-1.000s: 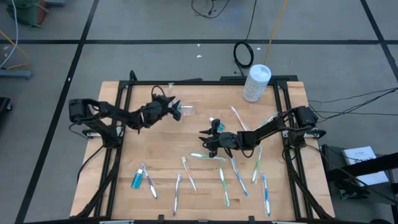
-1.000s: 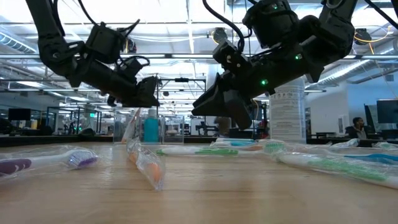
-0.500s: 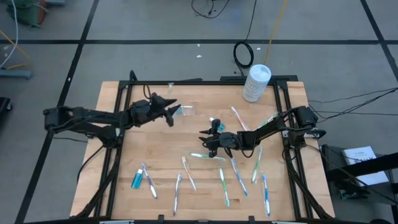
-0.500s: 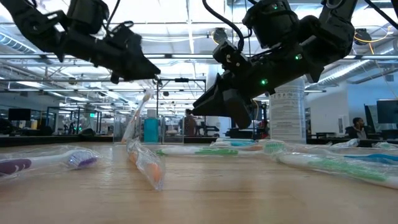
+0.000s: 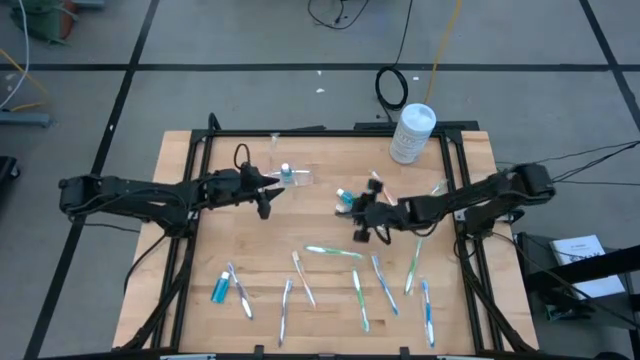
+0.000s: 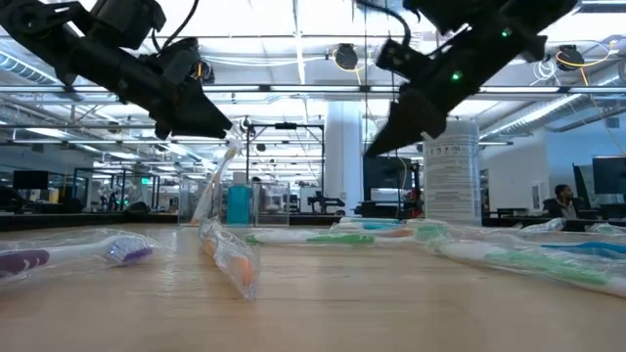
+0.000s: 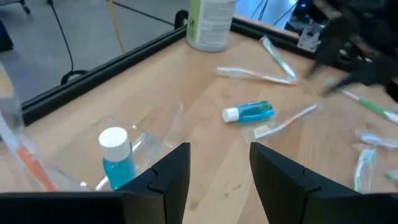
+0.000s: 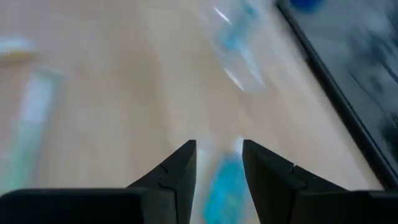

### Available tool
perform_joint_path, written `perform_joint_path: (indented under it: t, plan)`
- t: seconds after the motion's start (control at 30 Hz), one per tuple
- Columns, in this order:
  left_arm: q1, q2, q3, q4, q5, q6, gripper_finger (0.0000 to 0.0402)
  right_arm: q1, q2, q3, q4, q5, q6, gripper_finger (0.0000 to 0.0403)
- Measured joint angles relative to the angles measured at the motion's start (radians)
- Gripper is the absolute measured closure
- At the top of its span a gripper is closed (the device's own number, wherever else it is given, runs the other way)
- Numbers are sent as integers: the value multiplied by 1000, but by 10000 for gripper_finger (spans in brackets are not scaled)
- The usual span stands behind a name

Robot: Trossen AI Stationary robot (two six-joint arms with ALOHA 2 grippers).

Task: Pick & Place toothbrushing station
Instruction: Put the green toothbrush into the transparent organizer

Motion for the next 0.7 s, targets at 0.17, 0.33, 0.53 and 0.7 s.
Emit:
perform_joint_path:
  t: [0.17,0.33,0.53,0.7]
  plan:
    - [-3,11,0,1,0,1,229,-41,-99,0,-374,102,336,277]
    - [-3,12,0,-1,0,0,229,-72,-157,0,-711,92,675,277]
    - [-3,12,0,-1,0,-1,229,-117,-165,-32,-909,110,968,277]
    - [-3,12,0,-1,0,-6,229,-165,-165,-111,-922,52,1125,277]
